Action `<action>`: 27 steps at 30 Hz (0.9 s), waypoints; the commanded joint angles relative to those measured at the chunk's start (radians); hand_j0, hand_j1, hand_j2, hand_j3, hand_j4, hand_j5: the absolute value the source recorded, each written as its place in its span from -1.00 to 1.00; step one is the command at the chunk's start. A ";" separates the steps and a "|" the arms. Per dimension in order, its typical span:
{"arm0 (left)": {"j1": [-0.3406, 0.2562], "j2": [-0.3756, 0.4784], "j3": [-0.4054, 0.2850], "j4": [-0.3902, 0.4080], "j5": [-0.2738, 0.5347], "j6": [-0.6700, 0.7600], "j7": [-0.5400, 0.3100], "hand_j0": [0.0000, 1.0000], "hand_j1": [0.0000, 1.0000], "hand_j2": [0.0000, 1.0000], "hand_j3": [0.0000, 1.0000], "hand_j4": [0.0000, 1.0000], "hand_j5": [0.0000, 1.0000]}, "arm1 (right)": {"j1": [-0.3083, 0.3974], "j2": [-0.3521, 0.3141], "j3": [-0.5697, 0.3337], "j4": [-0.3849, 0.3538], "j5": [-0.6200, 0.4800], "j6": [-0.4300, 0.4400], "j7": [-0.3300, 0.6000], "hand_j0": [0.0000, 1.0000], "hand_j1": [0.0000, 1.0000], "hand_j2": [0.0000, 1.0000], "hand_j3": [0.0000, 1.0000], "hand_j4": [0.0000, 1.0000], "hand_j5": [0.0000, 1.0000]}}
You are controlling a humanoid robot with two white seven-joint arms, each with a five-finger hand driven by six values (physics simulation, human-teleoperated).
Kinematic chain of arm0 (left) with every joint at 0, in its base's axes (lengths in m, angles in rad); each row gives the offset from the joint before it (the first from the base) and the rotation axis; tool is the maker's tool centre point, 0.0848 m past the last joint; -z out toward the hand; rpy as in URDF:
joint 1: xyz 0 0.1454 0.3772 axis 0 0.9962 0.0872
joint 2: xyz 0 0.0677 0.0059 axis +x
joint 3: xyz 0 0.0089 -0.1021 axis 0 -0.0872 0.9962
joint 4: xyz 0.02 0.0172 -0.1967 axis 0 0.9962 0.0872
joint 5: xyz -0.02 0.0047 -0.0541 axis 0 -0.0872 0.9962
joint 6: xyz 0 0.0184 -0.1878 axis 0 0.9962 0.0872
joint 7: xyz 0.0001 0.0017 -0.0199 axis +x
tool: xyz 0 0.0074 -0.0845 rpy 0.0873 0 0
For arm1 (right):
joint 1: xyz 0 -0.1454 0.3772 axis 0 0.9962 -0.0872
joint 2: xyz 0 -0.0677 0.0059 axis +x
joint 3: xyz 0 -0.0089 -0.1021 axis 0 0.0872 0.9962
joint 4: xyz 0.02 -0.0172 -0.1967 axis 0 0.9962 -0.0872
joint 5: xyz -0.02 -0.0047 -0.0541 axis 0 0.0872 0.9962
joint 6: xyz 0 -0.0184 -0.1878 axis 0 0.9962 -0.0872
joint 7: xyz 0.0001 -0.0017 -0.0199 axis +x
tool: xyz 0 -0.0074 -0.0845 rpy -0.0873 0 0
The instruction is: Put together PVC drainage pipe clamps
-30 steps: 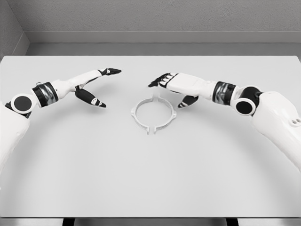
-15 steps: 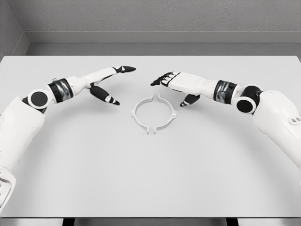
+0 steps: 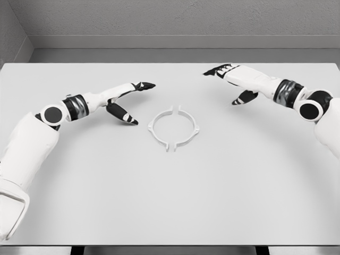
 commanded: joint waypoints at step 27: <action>0.003 -0.045 0.000 -0.003 -0.016 0.002 0.000 1.00 1.00 1.00 1.00 1.00 1.00 | -0.005 -0.029 -0.096 -0.024 -0.010 0.001 0.141 1.00 1.00 1.00 1.00 1.00 1.00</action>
